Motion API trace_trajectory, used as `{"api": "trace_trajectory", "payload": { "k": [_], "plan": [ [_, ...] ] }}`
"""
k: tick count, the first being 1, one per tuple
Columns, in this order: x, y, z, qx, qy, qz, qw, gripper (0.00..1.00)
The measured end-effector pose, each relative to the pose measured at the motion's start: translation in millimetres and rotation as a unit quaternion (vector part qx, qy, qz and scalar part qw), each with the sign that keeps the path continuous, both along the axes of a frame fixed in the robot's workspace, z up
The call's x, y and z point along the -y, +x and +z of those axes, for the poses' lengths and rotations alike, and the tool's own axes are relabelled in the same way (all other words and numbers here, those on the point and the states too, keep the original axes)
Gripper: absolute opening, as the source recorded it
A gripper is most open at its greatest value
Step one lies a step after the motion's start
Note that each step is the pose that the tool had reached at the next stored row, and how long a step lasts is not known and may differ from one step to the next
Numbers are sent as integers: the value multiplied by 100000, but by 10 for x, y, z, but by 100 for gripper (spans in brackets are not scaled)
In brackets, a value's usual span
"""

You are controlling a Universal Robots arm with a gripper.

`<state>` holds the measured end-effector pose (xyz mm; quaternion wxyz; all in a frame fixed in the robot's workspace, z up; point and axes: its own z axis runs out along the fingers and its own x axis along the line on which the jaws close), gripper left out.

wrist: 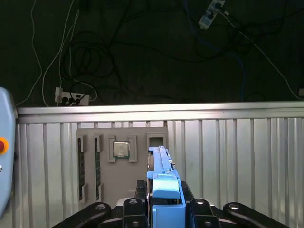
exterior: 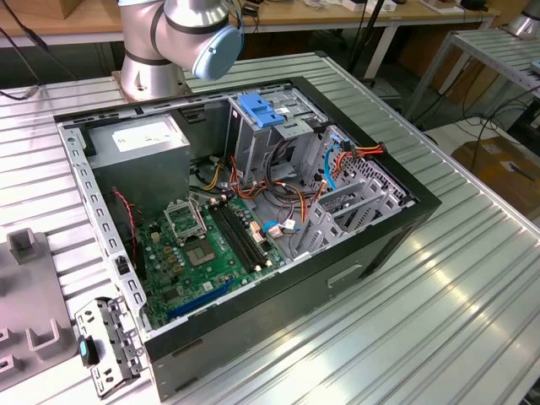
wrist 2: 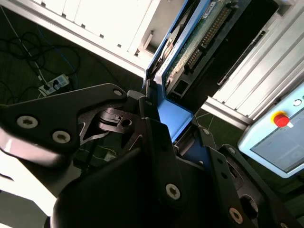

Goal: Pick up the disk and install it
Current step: 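Pick up the disk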

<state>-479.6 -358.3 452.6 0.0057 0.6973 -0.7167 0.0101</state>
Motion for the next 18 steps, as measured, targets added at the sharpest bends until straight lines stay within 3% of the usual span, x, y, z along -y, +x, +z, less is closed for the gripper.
{"api": "trace_trajectory", "payload": {
  "k": [18],
  "plan": [
    [0, 0, 229, -356, -2, 2, 99999, 37]
  ]
}}
